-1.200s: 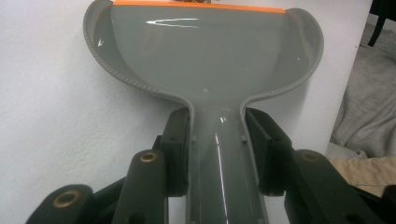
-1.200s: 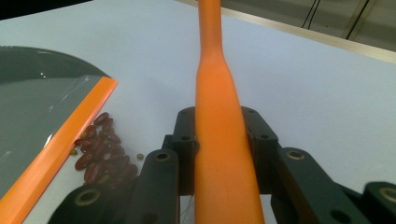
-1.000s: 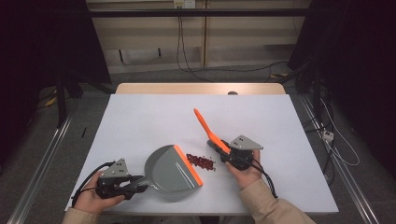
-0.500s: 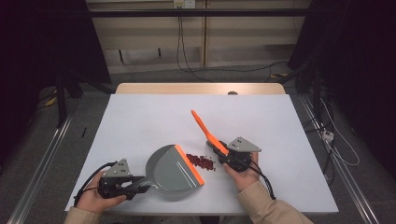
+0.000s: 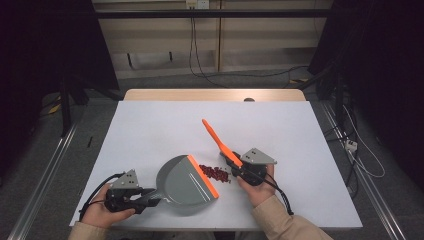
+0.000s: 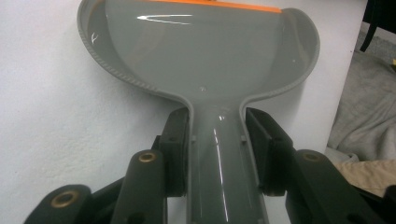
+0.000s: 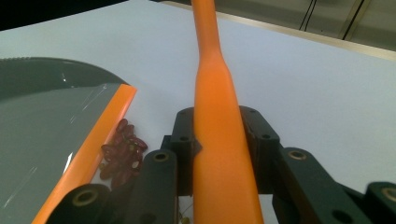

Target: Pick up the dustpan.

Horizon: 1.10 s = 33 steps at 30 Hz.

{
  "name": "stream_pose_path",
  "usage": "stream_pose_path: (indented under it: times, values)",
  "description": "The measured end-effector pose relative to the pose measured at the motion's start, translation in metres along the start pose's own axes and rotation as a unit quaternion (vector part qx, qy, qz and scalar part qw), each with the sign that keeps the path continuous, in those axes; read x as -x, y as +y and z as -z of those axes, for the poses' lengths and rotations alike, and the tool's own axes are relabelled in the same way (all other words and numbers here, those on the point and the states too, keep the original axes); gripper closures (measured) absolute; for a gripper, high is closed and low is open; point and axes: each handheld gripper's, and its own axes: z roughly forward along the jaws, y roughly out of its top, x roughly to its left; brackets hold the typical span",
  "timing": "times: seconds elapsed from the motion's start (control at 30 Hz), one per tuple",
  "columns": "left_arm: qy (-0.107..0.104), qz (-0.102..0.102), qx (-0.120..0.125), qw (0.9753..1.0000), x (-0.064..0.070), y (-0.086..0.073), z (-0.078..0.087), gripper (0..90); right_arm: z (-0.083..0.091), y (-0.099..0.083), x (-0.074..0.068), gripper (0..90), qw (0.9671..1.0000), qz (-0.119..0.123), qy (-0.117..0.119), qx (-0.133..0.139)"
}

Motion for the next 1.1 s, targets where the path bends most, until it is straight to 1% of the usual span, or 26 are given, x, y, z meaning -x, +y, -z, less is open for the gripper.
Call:
stream_pose_path:
  times: [0.03, 0.07, 0.1, 0.17, 0.33, 0.37, 0.43, 0.5, 0.6, 0.63, 0.73, 0.8, 0.93, 1.07, 1.1]
  values:
    - [-0.001, 0.002, 0.006, 1.0000, 0.000, -0.001, -0.001, 61.7, 0.000, 0.000, 0.000, 70.0, 1.0000, -0.002, -0.001, 0.000]
    - [0.000, -0.001, 0.002, 1.0000, -0.001, -0.001, -0.001, 61.7, 0.000, 0.001, 0.000, 70.0, 1.0000, -0.006, 0.002, -0.001]
    - [0.000, 0.000, 0.003, 1.0000, -0.001, -0.001, -0.001, 61.7, 0.000, 0.001, -0.001, 70.0, 1.0000, -0.009, 0.000, -0.002]
    - [-0.001, 0.004, 0.007, 1.0000, 0.000, -0.001, -0.001, 61.7, -0.001, 0.001, -0.003, 70.0, 1.0000, -0.008, 0.001, -0.002]
    - [-0.002, 0.004, 0.003, 1.0000, -0.001, 0.000, 0.000, 61.7, -0.002, 0.001, -0.008, 69.9, 0.9998, -0.019, 0.000, -0.004]
    - [-0.002, 0.004, 0.004, 1.0000, 0.000, 0.000, -0.001, 61.7, -0.003, 0.002, -0.009, 69.9, 0.9997, -0.022, 0.004, -0.004]
    - [-0.002, 0.003, 0.002, 1.0000, -0.001, 0.000, 0.000, 61.7, -0.004, 0.002, -0.011, 69.8, 0.9997, -0.024, 0.004, -0.003]
    - [-0.002, 0.005, 0.002, 1.0000, -0.001, 0.000, 0.000, 61.8, -0.005, 0.002, -0.014, 69.8, 0.9995, -0.031, 0.006, -0.002]
    - [-0.003, 0.004, 0.000, 1.0000, -0.001, 0.000, -0.001, 61.8, -0.007, 0.003, -0.020, 69.7, 0.9993, -0.037, 0.011, -0.001]
    - [-0.003, 0.004, 0.000, 1.0000, -0.001, 0.000, -0.001, 61.8, -0.007, 0.002, -0.022, 69.6, 0.9994, -0.032, 0.010, -0.001]
    - [-0.004, 0.002, -0.002, 1.0000, -0.001, 0.000, 0.000, 61.8, -0.009, 0.002, -0.027, 69.4, 0.9994, -0.034, 0.009, 0.001]
    - [-0.004, 0.004, -0.001, 1.0000, -0.001, 0.000, -0.001, 61.8, -0.009, 0.002, -0.029, 69.4, 0.9989, -0.044, 0.014, 0.005]
    - [-0.004, 0.003, -0.003, 1.0000, -0.001, 0.000, 0.000, 61.8, -0.011, 0.002, -0.035, 69.4, 0.9989, -0.044, 0.016, 0.005]
    - [-0.004, 0.003, -0.003, 1.0000, -0.001, 0.000, 0.000, 61.8, -0.013, 0.004, -0.040, 69.4, 0.9982, -0.054, 0.025, 0.004]
    - [-0.004, 0.003, -0.003, 1.0000, -0.001, 0.000, 0.000, 61.8, -0.013, 0.004, -0.041, 69.4, 0.9983, -0.053, 0.026, 0.004]
